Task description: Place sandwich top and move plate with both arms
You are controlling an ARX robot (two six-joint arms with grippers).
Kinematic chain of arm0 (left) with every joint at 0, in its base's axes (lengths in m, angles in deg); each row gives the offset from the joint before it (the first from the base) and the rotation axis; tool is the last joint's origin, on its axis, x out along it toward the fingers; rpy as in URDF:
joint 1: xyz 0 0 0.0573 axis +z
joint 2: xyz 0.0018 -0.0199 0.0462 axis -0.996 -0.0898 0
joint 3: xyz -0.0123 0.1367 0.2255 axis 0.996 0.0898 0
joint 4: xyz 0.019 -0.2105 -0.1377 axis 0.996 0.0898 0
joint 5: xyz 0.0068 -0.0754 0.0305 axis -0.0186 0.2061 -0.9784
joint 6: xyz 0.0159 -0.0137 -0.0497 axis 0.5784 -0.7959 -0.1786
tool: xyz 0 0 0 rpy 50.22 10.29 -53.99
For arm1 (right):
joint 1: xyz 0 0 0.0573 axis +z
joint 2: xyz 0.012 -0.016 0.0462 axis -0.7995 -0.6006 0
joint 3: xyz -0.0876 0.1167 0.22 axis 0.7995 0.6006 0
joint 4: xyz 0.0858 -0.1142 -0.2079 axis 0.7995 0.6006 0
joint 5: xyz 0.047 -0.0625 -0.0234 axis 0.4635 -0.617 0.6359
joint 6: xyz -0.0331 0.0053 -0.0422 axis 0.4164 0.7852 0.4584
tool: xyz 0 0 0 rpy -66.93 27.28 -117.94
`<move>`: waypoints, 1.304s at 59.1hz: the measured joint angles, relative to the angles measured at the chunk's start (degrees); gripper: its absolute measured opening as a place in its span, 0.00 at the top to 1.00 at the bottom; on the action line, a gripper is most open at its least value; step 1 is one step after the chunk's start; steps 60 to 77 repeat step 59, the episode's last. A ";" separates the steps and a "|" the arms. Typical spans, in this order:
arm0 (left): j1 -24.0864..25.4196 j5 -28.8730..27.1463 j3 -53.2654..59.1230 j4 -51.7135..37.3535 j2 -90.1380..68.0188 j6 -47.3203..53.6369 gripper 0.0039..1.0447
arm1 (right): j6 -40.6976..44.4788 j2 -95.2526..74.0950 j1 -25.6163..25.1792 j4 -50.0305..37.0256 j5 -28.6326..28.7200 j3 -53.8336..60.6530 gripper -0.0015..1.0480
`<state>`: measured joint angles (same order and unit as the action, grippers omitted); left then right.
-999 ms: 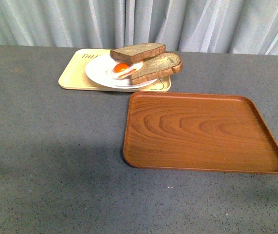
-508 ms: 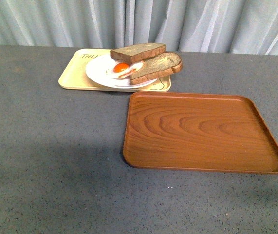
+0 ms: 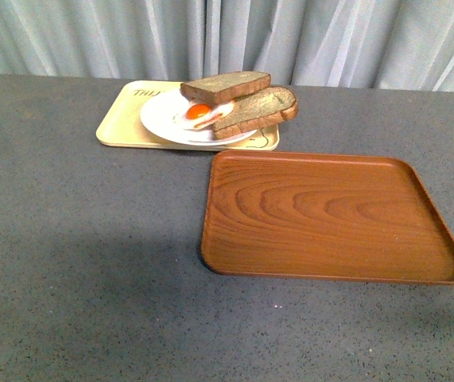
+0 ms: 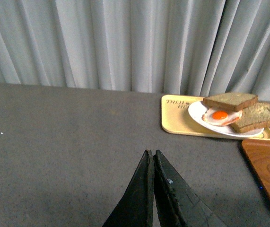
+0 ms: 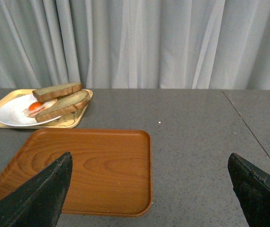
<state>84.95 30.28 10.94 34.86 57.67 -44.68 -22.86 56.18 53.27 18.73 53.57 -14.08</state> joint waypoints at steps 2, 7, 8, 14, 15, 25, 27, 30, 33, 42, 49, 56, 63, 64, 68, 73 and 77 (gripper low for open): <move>0.00 0.02 0.00 0.07 0.04 -0.02 0.99 | 0.00 0.02 0.00 0.00 0.00 0.00 0.09; -0.02 0.02 0.00 0.07 0.07 0.00 0.99 | 0.00 0.00 0.00 0.02 0.02 0.00 0.09; -0.02 0.02 0.00 0.07 0.07 0.00 0.99 | 0.00 0.00 0.02 0.02 0.00 0.00 0.09; -0.02 0.02 0.00 0.07 0.09 -0.04 0.97 | 0.00 0.00 0.00 0.02 0.00 0.00 0.09; -0.02 0.00 0.00 0.07 0.09 -0.02 0.94 | 0.00 0.00 0.00 0.02 -0.04 0.00 0.09; -0.02 0.02 0.00 0.07 0.11 -0.02 0.65 | 0.00 0.00 0.00 0.02 0.00 0.00 0.09; -0.02 0.00 0.00 0.07 0.11 -0.02 0.60 | 0.00 0.00 0.00 0.02 0.00 0.00 0.09; -0.02 0.02 0.00 0.07 0.11 -0.02 0.51 | 0.00 0.00 0.00 0.02 -0.02 0.00 0.09; -0.02 0.02 0.00 0.07 0.11 -0.02 0.43 | 0.00 0.00 0.00 0.02 0.00 0.00 0.09; -0.02 0.02 0.00 0.07 0.11 -0.02 0.14 | 0.00 0.00 0.00 0.02 0.00 0.00 0.09; -0.02 0.02 0.00 0.07 0.11 0.11 0.09 | 0.00 0.00 0.00 0.02 -0.02 0.00 0.09; -0.02 0.02 0.00 0.07 0.11 0.11 0.08 | 0.00 0.00 0.00 0.02 0.00 0.00 0.09; -0.02 0.02 0.00 0.07 0.11 0.11 0.08 | 0.00 0.00 0.00 0.02 0.00 0.00 0.09; -0.02 0.02 0.00 0.07 0.11 0.11 0.08 | 0.00 0.00 0.00 0.02 0.00 0.00 0.09; -0.02 0.02 0.00 0.07 0.11 0.11 0.08 | 0.00 0.00 0.00 0.02 0.00 0.00 0.09; -0.02 0.02 0.00 0.07 0.11 0.11 0.08 | 0.00 0.00 0.00 0.02 0.00 0.00 0.09; -0.02 0.02 0.00 0.07 0.11 0.11 0.08 | 0.00 0.00 0.00 0.02 0.00 0.00 0.09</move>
